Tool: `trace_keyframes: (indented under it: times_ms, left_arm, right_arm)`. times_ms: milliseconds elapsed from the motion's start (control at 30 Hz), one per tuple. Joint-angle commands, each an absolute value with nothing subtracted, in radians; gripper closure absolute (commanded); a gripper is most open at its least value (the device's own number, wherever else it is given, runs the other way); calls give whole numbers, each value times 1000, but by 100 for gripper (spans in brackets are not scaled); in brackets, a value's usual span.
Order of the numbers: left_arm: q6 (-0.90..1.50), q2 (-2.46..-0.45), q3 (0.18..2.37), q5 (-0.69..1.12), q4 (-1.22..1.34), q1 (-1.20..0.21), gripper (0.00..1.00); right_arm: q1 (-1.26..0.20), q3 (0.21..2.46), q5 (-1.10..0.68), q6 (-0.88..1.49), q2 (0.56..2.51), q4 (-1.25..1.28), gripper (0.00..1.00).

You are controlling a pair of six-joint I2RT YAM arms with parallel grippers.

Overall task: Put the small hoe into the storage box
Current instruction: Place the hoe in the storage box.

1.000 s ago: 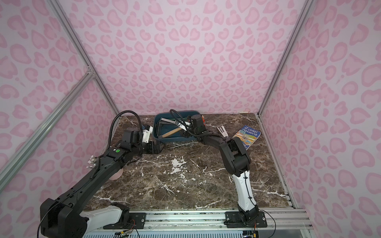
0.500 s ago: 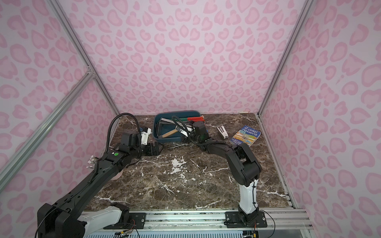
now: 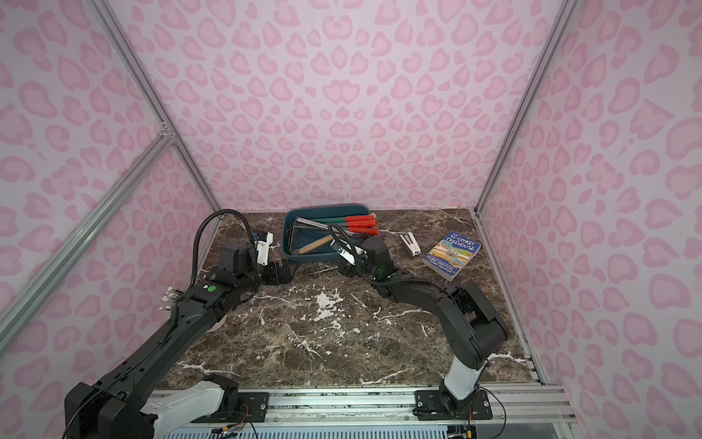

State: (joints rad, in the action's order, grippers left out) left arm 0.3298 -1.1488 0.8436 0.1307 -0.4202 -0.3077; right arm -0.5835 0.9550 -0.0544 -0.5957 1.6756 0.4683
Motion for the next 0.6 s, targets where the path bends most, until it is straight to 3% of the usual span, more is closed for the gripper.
trace_keyframes:
  times_ms: [0,567]
  left_arm:
    - [306,-1138,826,94,-297,-307,4]
    - [142,-1154,736,-111,14,-306,4]
  right_arm:
    - [-586,902,-48,-533,1624,522,0]
    - [-578,560,91,-395,1337,635,0]
